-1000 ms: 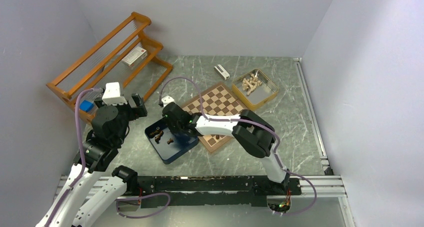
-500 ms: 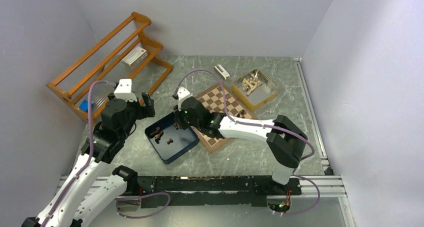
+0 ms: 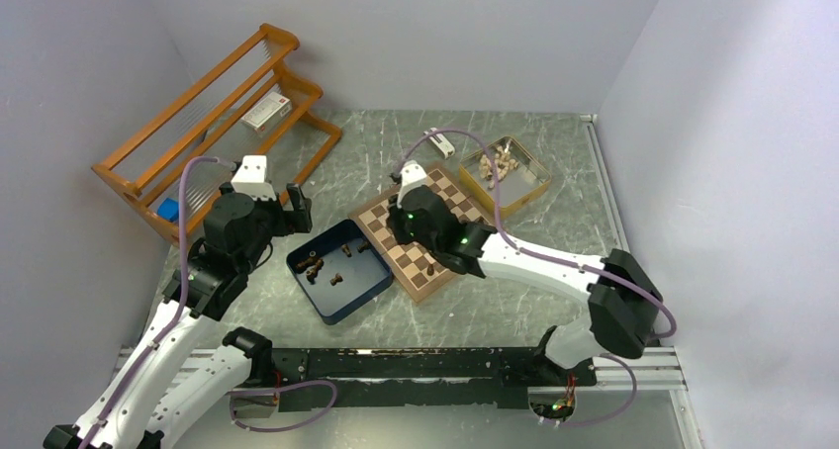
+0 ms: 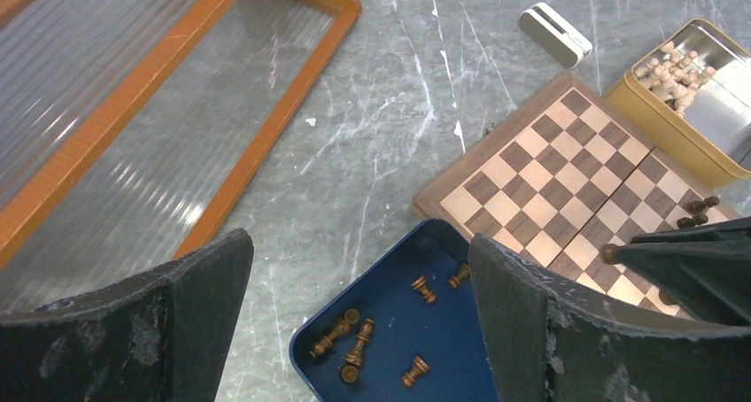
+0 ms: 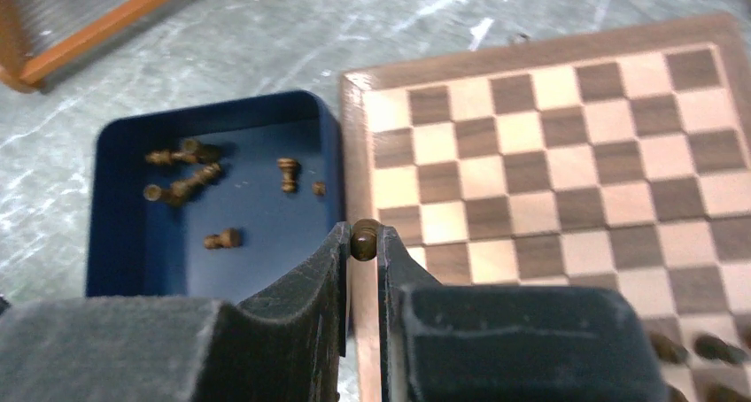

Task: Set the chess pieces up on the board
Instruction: Place the chess piece on the chessboard.

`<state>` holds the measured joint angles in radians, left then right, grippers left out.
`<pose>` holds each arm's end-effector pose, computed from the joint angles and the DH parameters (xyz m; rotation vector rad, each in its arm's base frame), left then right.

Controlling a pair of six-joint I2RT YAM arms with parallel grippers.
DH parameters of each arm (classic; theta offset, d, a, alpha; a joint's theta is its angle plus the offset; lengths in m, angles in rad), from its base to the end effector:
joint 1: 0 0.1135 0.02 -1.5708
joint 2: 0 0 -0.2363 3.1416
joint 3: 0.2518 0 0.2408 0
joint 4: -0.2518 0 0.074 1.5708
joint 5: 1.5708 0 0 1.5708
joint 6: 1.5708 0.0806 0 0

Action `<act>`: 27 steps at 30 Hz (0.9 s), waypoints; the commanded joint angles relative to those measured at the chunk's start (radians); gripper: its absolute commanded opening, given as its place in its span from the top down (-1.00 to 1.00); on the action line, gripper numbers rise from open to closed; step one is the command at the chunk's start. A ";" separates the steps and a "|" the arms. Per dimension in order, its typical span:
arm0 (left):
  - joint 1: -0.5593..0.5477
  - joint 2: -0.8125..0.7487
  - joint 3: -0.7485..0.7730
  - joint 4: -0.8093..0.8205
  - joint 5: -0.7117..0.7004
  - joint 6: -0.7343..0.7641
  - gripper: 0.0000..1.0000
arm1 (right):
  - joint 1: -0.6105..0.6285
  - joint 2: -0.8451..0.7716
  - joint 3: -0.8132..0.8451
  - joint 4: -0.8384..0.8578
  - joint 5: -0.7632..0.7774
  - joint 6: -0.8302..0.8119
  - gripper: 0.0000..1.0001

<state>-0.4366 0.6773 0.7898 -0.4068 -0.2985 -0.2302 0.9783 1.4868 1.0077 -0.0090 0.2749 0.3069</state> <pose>0.1962 -0.0654 0.3036 -0.0146 1.8557 -0.1857 0.2240 0.2936 0.2236 -0.5199 2.0132 0.5172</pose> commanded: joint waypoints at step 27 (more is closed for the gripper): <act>0.005 -0.027 -0.009 0.057 -0.001 0.030 -0.94 | -0.205 -0.087 -0.209 -0.102 0.065 0.057 0.95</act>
<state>-0.4366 0.6548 0.7887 -0.3870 -0.2993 -0.2150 0.7780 1.3804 0.7982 -0.0834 0.3290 0.3439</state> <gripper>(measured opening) 0.968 0.155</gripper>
